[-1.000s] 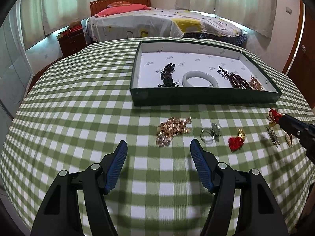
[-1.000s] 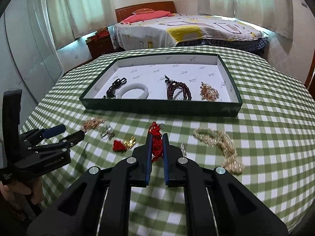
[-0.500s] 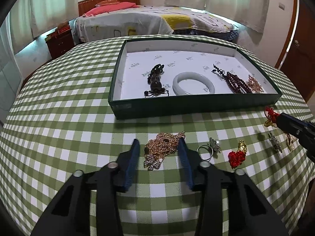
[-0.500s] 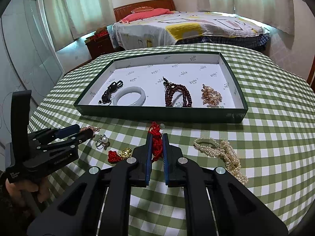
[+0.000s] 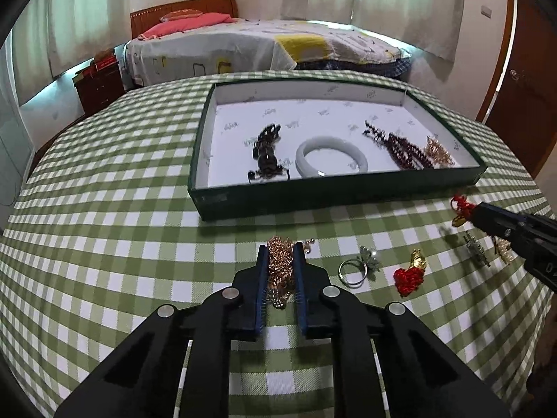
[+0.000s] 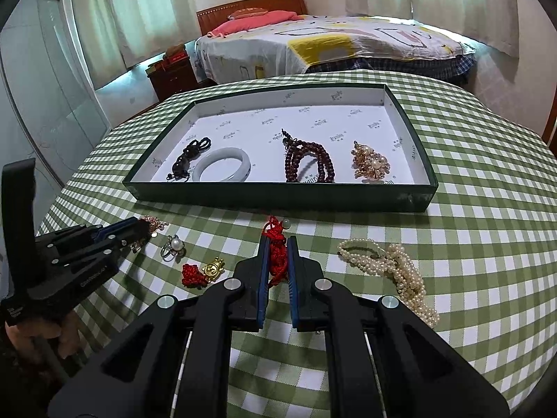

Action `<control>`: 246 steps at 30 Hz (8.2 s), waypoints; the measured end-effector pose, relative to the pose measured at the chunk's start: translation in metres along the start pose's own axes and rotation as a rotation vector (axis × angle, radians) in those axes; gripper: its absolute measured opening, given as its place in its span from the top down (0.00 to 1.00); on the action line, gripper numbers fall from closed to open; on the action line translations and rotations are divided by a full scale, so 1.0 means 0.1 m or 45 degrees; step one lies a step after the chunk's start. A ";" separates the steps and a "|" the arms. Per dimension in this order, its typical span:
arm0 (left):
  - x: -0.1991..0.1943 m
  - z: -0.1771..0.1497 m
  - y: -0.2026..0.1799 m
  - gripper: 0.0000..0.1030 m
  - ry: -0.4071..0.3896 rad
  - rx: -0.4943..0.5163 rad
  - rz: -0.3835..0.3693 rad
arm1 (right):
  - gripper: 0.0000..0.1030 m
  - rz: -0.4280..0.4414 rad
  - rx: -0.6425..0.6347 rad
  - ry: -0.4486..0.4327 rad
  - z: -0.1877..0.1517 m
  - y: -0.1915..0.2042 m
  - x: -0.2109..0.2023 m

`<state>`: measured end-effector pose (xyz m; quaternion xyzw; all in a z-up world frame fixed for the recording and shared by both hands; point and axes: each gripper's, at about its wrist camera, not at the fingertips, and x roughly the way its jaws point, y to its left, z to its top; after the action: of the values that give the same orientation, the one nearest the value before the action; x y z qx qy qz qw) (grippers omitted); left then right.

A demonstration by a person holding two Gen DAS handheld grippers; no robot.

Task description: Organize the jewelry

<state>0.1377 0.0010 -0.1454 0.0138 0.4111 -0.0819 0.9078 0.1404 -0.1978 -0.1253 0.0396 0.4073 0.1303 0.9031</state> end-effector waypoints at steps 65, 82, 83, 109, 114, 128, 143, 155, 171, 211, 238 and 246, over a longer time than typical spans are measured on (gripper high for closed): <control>1.15 1.35 -0.39 0.88 0.045 -0.047 -0.013 | 0.89 -0.093 -0.027 0.000 1.12 -0.56 1.05; 1.03 1.34 -0.38 0.58 0.031 -0.060 -0.015 | 0.72 -0.090 -0.013 -0.040 1.13 -0.57 0.88; 0.99 1.34 -0.37 0.58 0.020 -0.063 -0.017 | 0.72 -0.088 -0.011 -0.053 1.13 -0.56 0.83; -0.22 0.43 -0.10 0.48 -0.169 -0.138 0.025 | 0.72 -0.057 0.021 -0.057 0.22 -0.15 -0.08; -0.29 0.12 -0.10 0.48 -0.123 -0.138 0.041 | 0.72 -0.057 0.019 -0.012 -0.08 -0.09 -0.09; -0.30 -0.20 -0.05 0.48 -0.063 -0.152 0.067 | 0.72 -0.084 0.001 0.042 -0.29 -0.10 0.02; -0.19 -0.19 -0.15 0.48 -0.029 -0.111 0.041 | 0.87 -0.115 -0.039 0.054 -0.34 -0.10 0.05; -0.08 -0.13 -0.33 0.48 -0.004 -0.048 -0.021 | 0.87 -0.098 -0.028 0.051 -0.35 -0.11 0.04; 0.09 -0.06 -0.41 0.50 0.030 0.004 -0.058 | 0.87 -0.093 -0.022 0.048 -0.34 -0.10 0.04; 0.00 -0.04 -0.39 0.86 -0.021 0.017 -0.077 | 0.87 -0.091 -0.023 0.035 -0.34 -0.08 0.04; -0.41 0.65 -0.30 0.86 -0.261 0.006 -0.103 | 0.87 -0.059 -0.055 -0.217 0.48 -0.04 -0.30; -0.22 1.03 -0.15 0.86 -0.324 -0.011 -0.051 | 0.87 -0.096 -0.060 -0.292 1.01 -0.24 -0.13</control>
<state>0.1981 -0.0204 -0.0598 -0.0089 0.2933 -0.0994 0.9508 0.2122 -0.2210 -0.0534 0.0176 0.2994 0.1003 0.9487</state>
